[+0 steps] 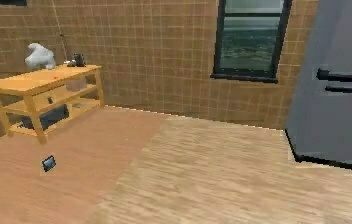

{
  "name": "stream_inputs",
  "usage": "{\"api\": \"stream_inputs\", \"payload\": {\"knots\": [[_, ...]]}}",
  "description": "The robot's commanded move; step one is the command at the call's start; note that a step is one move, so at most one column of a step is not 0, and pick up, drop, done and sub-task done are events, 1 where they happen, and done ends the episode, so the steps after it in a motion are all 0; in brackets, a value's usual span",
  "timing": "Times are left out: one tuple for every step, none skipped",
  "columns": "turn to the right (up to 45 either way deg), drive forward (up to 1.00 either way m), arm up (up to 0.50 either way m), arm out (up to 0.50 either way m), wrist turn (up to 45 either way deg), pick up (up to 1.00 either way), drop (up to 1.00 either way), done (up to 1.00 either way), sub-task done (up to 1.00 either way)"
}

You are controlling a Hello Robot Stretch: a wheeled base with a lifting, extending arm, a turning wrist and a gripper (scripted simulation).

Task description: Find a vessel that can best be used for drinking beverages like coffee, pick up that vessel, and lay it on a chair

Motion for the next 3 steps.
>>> {"api": "stream_inputs", "payload": {"knots": [[30.0,0.00,0.00,0.00,0.0,0.00,0.00,0.00,0.00],[0.0,0.65,0.00,0.00,0.0,0.00,0.00,0.00,0.00],[36.0,0.00,0.00,0.00,0.0,0.00,0.00,0.00,0.00]]}}
